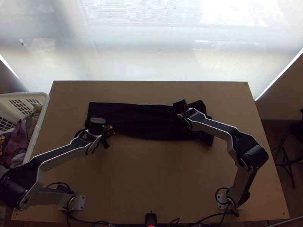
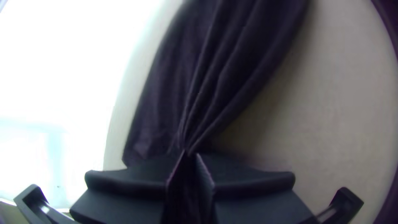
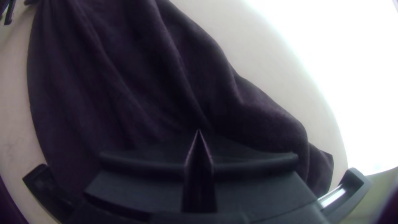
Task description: Fold the t-shirt
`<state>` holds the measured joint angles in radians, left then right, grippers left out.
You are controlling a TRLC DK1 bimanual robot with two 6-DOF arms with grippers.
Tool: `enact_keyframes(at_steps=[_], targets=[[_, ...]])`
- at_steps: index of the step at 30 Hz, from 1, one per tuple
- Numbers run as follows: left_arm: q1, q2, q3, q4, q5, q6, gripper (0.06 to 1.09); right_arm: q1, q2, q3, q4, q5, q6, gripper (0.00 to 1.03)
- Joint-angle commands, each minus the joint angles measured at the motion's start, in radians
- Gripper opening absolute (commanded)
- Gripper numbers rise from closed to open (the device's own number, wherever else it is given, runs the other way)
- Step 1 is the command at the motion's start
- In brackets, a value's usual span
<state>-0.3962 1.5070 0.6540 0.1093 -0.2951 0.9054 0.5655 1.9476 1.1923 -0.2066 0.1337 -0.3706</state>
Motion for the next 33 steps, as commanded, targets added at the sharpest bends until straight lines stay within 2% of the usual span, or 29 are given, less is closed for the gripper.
enact_keyframes(at_steps=[1, 4, 9, 18, 25, 33], targets=[[0.008, -0.146, 0.096, -0.102, 0.005, 0.046, 0.20, -0.012, -0.012, 0.023, -0.002, 0.000, 0.002, 0.03], [-0.032, -0.179, 0.101, -0.099, 0.005, 0.112, 0.20, -0.012, -0.016, 0.032, -0.010, -0.002, 0.002, 0.03], [-0.115, -0.179, 0.110, -0.100, 0.005, 0.155, 0.20, -0.012, -0.038, 0.030, -0.020, -0.002, 0.013, 0.03], [-0.240, -0.074, 0.154, -0.003, 0.007, 0.283, 0.20, -0.044, -0.142, 0.006, -0.030, -0.002, 0.053, 0.03], [-0.274, 0.050, 0.272, 0.059, 0.030, 0.385, 0.20, -0.131, -0.300, -0.051, -0.063, -0.005, 0.048, 0.03], [-0.366, 0.295, 0.561, 0.052, 0.057, 0.457, 0.20, -0.285, -0.429, -0.134, -0.094, -0.042, 0.047, 0.03]])
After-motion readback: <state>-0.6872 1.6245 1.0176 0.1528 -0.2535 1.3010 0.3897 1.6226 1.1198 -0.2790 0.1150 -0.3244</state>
